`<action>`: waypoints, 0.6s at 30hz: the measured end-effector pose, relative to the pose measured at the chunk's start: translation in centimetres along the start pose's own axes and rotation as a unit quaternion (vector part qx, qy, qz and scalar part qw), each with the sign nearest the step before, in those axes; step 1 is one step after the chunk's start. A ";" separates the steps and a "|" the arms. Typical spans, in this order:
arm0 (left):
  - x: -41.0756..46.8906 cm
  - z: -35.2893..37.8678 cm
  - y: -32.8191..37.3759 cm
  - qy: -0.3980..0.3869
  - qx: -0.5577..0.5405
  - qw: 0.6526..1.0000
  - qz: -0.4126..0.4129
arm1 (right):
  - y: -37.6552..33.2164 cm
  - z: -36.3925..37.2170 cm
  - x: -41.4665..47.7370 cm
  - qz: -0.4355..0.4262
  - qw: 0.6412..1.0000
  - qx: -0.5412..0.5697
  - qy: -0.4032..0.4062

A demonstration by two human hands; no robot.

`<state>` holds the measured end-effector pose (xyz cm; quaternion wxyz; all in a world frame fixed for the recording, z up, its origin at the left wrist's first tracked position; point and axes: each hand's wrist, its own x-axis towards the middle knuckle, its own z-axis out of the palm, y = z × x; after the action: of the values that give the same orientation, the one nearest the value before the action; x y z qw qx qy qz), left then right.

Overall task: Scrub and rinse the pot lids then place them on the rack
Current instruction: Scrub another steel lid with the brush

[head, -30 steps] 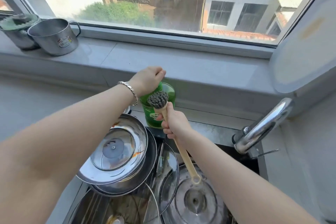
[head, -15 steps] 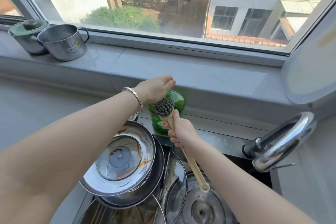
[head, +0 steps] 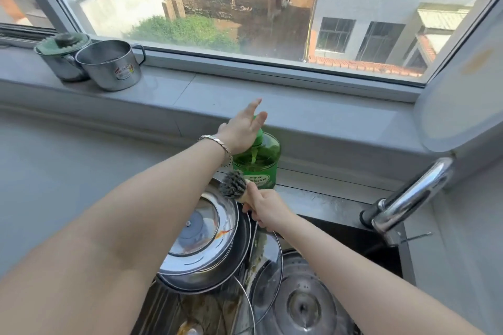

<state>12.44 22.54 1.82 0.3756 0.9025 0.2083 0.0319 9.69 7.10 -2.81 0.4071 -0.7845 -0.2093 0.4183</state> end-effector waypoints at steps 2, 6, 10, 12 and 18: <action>-2.5 -0.3 -0.2 0.061 -0.113 0.991 -0.028 | 0.6 1.0 -1.0 -0.012 0.998 -0.062 -0.020; -9.9 0.5 -4.2 0.211 -0.171 0.948 -0.167 | 1.6 2.2 -2.4 -0.014 0.992 -0.124 -0.034; -17.6 3.4 -7.9 0.283 -0.122 0.876 -0.371 | 1.9 2.9 -3.2 -0.013 0.990 -0.136 -0.024; -20.3 4.9 -8.5 0.276 -0.153 0.809 -0.496 | 2.0 3.3 -3.6 -0.011 0.990 -0.139 -0.024; -20.6 6.4 -9.7 0.224 -0.466 0.658 -0.548 | 2.1 3.9 -4.8 -0.001 0.989 -0.145 -0.017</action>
<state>-8.40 16.16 -7.39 0.6387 0.2972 0.7004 0.1144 3.77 4.45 -3.45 0.2859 -0.8280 -0.2756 0.3960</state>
